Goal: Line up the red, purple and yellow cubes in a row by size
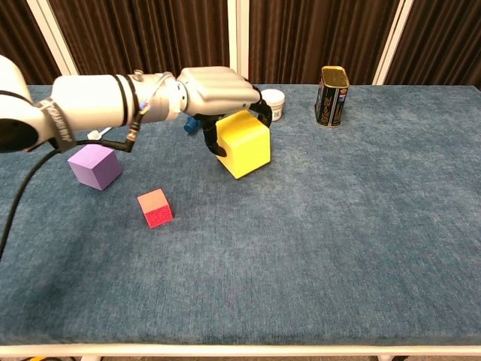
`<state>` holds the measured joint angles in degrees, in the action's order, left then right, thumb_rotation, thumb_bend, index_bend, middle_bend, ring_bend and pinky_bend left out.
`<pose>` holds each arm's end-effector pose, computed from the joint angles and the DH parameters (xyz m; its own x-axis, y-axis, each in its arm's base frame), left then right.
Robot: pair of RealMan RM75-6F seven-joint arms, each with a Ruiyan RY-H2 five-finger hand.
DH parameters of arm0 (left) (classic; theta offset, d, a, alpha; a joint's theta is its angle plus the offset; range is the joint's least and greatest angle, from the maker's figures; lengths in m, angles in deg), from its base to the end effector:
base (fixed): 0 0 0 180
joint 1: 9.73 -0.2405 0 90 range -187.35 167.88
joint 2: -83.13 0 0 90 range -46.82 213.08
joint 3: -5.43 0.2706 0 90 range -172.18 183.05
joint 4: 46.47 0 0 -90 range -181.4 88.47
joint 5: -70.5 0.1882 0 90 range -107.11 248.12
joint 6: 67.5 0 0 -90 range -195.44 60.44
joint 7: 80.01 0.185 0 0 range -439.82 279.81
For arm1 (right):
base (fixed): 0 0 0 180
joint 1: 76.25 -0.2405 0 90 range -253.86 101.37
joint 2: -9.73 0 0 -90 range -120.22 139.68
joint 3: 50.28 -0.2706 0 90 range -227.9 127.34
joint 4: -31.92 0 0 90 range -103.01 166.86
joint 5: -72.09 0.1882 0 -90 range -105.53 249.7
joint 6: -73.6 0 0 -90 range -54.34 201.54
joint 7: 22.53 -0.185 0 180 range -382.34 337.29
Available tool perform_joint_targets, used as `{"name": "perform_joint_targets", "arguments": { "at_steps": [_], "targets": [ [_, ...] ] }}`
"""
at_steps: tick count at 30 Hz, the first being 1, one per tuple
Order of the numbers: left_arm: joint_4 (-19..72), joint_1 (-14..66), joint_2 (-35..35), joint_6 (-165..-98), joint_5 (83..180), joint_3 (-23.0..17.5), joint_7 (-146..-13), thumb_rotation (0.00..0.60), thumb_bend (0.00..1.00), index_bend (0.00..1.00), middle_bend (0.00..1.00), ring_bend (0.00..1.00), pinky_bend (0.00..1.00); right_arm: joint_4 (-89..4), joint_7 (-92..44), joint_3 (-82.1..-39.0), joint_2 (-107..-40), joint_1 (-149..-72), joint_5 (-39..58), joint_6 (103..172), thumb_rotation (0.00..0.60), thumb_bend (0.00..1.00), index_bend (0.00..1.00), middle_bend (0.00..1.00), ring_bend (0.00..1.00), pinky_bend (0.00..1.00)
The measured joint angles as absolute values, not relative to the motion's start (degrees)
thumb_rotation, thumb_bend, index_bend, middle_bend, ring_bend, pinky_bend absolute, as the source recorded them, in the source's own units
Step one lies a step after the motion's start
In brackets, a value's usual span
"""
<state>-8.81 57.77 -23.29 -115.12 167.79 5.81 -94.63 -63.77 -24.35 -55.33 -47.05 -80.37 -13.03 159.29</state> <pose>-0.0401 0.4475 -0.1004 0.7398 -0.0019 0.6728 0.3844 -0.8195 -0.4250 -0.3091 -0.2237 0.2310 0.4261 0.0458 0.9035 -0.9046 0.0106 0.4261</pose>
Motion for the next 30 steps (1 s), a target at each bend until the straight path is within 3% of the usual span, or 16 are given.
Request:
{"name": "perform_joint_targets", "arguments": {
  "at_steps": [6, 14, 22, 30],
  "targets": [
    [-10.9, 57.2, -21.2, -122.3, 173.2, 10.3, -93.8, 0.6, 0.25, 0.45, 0.4, 0.22, 0.2, -64.2, -24.0, -55.1, -47.3, -79.8, -13.5, 160.3, 0.6, 0.13, 0.05, 0.1, 0.01, 0.13],
    [-13.3, 56.6, -19.4, -123.6, 175.8, 14.1, -90.9, 0.6, 0.25, 0.45, 0.34, 0.22, 0.2, -64.6, -23.8, -54.8, -47.5, -78.7, -14.2, 162.1, 0.6, 0.13, 0.05, 0.1, 0.01, 0.13],
    [-12.8, 55.5, -18.3, -124.3, 174.6, 13.9, -90.4, 0.6, 0.24, 0.15, 0.17, 0.19, 0.2, -64.8, -23.8, -54.5, -47.6, -78.2, -15.2, 163.0, 0.6, 0.13, 0.05, 0.1, 0.01, 0.13],
    [-9.5, 51.8, -15.3, -127.7, 170.6, 11.4, -90.0, 0.6, 0.23, 0.11, 0.15, 0.17, 0.2, -64.4, -24.3, -54.3, -47.6, -77.9, -16.0, 163.5, 0.6, 0.13, 0.05, 0.1, 0.01, 0.13]
  ]
}}
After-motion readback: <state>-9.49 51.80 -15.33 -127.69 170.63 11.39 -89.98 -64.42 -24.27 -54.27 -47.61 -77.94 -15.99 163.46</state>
